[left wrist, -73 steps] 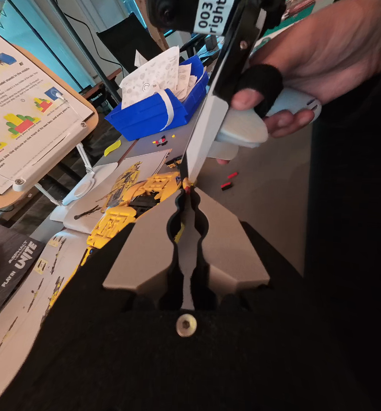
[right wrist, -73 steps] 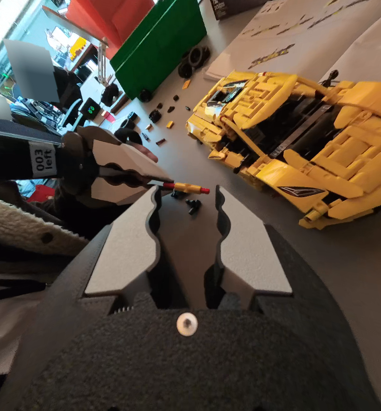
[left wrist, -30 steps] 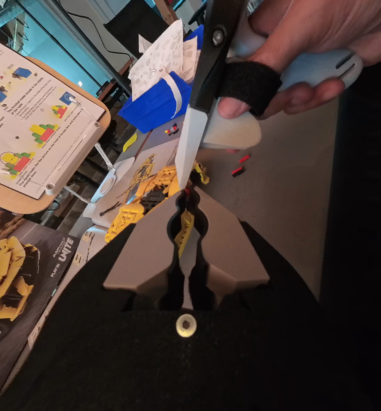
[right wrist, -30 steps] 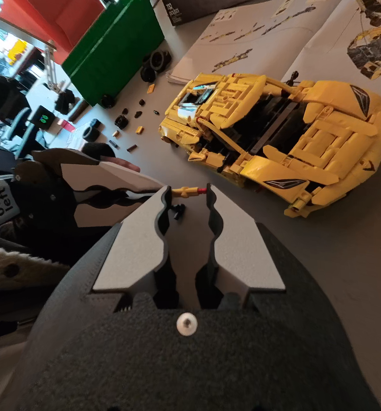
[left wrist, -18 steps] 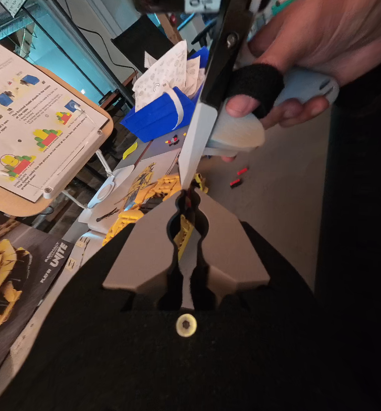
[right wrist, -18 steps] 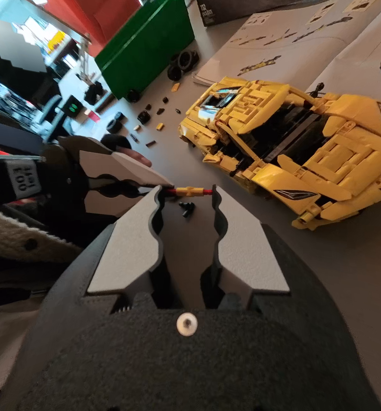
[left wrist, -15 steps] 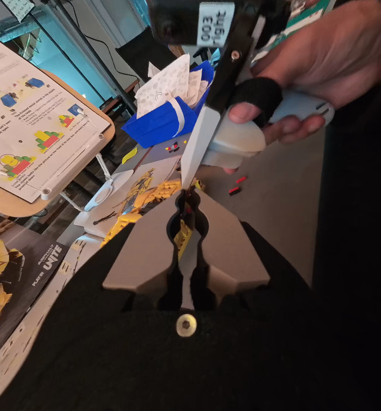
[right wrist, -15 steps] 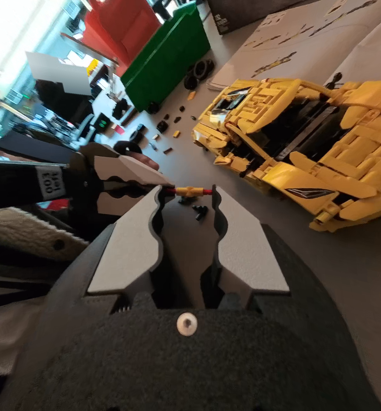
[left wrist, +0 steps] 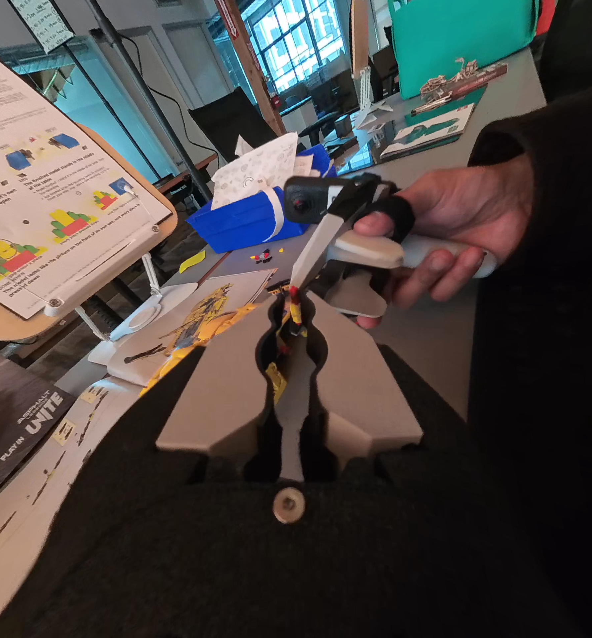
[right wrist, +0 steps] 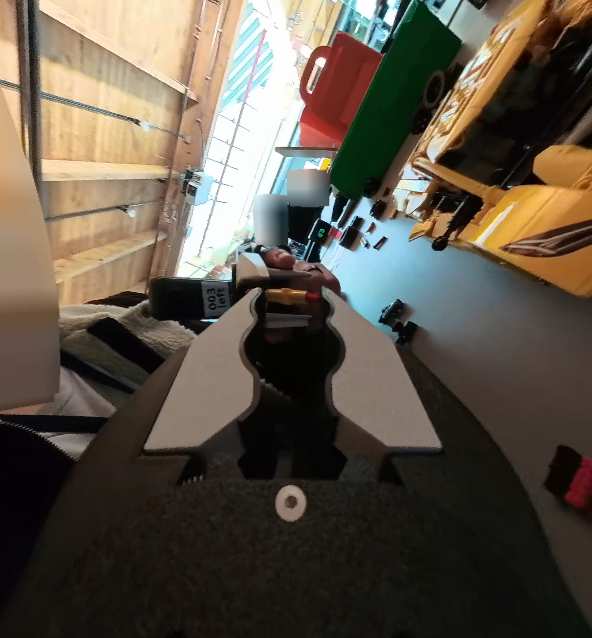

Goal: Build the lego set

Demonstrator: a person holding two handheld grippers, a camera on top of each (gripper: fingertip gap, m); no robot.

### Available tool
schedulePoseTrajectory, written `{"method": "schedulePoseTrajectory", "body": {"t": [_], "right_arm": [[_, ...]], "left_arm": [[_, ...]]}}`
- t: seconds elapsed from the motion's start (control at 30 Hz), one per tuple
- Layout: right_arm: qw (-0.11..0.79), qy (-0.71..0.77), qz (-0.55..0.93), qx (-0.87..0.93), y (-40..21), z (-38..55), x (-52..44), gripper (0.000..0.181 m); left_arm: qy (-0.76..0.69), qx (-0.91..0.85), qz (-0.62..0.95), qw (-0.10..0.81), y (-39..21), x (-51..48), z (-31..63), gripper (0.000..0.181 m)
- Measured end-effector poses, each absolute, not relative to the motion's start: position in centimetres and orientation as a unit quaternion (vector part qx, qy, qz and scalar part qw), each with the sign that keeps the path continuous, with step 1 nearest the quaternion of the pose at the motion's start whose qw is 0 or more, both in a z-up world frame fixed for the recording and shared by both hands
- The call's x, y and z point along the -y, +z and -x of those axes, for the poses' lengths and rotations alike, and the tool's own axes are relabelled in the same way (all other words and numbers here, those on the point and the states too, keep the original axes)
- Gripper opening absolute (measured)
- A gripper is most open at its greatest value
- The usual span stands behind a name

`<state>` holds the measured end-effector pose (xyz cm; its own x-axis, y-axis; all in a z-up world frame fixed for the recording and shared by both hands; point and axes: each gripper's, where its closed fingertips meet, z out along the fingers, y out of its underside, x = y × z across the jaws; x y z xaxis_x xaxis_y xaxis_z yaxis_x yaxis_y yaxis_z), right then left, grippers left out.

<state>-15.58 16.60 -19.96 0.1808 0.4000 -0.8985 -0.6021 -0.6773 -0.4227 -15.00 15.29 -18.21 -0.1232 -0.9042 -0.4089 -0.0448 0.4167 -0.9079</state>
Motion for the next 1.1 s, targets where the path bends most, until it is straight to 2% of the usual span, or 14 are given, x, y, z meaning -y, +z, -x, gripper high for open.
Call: {"method": "schedulePoseTrajectory", "body": {"t": [0.23, 0.6, 0.67, 0.73, 0.83, 0.87, 1.1], "right_arm": [[0.383, 0.708, 0.589, -0.072, -17.8, 15.7, -15.9, 0.031], [0.380, 0.666, 0.639, -0.064, -19.4, 16.6, -16.3, 0.032], [0.389, 0.663, 0.638, -0.053, -19.1, 16.9, -16.2, 0.048], [0.390, 0.654, 0.646, -0.043, -19.2, 17.2, -16.1, 0.054], [0.393, 0.634, 0.665, -0.036, -19.6, 17.5, -16.2, 0.053], [0.393, 0.627, 0.672, -0.035, -19.8, 17.6, -16.3, 0.046], [0.383, 0.650, 0.655, -0.042, -19.5, 17.4, -16.1, 0.046]], "left_arm": [[-0.405, -0.646, 0.372, 0.529, -18.6, -14.8, 15.0, 0.015], [-0.394, -0.652, 0.365, 0.535, -18.7, -14.9, 15.0, 0.006], [-0.383, -0.659, 0.365, 0.535, -19.0, -15.0, 15.0, 0.006], [-0.374, -0.665, 0.363, 0.535, -19.3, -14.9, 14.9, 0.006], [-0.361, -0.673, 0.356, 0.539, -19.5, -14.8, 14.8, 0.006], [-0.361, -0.673, 0.353, 0.540, -19.5, -14.8, 14.8, 0.006], [-0.362, -0.673, 0.347, 0.543, -19.3, -14.6, 14.8, 0.006]]}}
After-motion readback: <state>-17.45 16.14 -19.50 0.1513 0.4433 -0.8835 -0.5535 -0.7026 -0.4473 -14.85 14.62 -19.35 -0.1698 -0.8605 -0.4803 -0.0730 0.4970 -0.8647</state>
